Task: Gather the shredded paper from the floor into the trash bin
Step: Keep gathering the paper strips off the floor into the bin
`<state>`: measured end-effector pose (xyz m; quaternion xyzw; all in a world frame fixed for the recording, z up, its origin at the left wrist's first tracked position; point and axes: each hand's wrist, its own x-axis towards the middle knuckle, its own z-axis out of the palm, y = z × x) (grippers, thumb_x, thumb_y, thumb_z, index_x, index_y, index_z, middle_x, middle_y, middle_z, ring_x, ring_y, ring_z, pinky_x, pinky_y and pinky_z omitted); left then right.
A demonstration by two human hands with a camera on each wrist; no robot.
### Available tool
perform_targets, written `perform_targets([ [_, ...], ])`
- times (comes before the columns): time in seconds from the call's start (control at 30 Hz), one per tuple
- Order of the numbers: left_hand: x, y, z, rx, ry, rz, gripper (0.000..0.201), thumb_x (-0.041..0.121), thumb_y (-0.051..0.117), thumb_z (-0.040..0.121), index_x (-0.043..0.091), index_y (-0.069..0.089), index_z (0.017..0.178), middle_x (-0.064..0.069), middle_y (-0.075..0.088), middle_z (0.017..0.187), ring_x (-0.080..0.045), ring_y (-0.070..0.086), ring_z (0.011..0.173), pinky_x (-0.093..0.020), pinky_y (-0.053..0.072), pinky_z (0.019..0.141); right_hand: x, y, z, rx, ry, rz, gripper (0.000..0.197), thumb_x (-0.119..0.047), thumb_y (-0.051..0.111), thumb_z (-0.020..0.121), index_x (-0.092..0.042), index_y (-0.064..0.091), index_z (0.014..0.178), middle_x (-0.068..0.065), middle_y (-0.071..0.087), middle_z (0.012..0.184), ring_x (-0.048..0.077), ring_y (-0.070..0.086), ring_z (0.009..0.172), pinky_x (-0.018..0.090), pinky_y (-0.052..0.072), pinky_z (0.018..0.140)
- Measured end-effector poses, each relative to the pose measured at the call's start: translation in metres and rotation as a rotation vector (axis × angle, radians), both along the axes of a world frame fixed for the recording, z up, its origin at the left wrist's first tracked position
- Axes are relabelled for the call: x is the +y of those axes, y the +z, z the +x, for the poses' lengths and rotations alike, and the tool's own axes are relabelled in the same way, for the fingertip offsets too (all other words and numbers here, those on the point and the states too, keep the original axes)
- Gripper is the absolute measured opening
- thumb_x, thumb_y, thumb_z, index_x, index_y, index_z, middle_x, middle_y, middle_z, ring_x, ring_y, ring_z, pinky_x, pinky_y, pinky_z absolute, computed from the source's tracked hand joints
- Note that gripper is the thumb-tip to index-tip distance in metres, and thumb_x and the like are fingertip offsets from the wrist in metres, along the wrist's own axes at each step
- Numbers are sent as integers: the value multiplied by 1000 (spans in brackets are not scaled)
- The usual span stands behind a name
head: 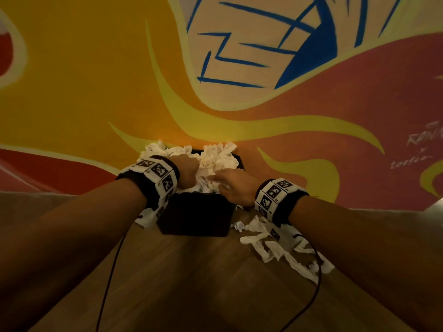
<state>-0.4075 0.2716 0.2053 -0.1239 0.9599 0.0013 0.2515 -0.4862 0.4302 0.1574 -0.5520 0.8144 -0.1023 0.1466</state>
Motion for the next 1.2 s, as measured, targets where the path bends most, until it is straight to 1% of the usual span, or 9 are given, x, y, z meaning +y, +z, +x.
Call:
perform_targets([
  [0.17,13,32,3,145,-6,-156,31,35,45,97,20,38,70,-2,44,73,-21,44,61,-36,37,69,26,5,3,4,-54,-152,43,-17,42,99,-18,43,142,11,39,146,25,35,134,35,31,107],
  [0.37,66,31,4,466,-50,148,23,35,59,88,12,62,87,-9,61,90,-26,59,74,-40,53,68,69,15,-12,-26,-198,-322,23,-13,49,93,-14,65,109,6,62,110,17,54,83,35,48,73],
  [0.57,131,-38,-1,182,-210,420,25,29,58,88,18,59,65,3,60,65,-8,52,56,-21,43,51,119,-14,-31,-136,-291,-119,19,-10,51,90,-17,69,94,-19,52,67,-5,50,59,13,32,52],
  [0.63,145,-76,-6,25,-230,408,18,26,56,90,16,65,79,2,63,78,-10,54,64,-20,44,55,133,-27,-33,-166,-309,-17,22,-6,49,90,-15,69,93,-15,54,71,1,49,62,15,33,52],
  [0.73,155,-135,-16,-69,-205,392,35,22,55,92,12,55,126,-10,54,128,-24,54,112,-26,44,86,152,-48,-35,-177,-294,77,21,-9,49,92,-11,69,99,1,65,92,11,54,74,16,38,59],
  [0.83,155,-186,-29,118,-86,501,61,24,57,92,15,32,147,-10,33,151,-27,33,138,-37,30,114,167,-77,-35,-193,-303,196,24,-8,51,92,-10,66,111,8,66,109,22,60,97,27,48,78],
  [0.93,147,-223,-48,249,40,442,71,35,53,94,17,16,152,-10,19,157,-27,20,144,-42,22,117,176,-110,-34,-246,-337,244,33,-7,50,94,-10,56,126,4,60,112,21,58,100,30,49,84],
  [1.03,140,-244,-55,195,103,415,74,48,51,93,25,15,153,-8,13,159,-29,18,145,-45,22,117,177,-133,-28,-389,-357,300,42,-11,42,100,-9,39,142,8,42,143,24,42,129,27,36,101],
  [1.2,149,-266,-53,127,56,330,66,60,56,83,39,36,142,-1,11,158,-35,23,141,-48,26,114,186,-177,-18,-262,-309,325,55,-28,48,98,-26,27,149,4,14,158,28,15,145,42,17,118],
])
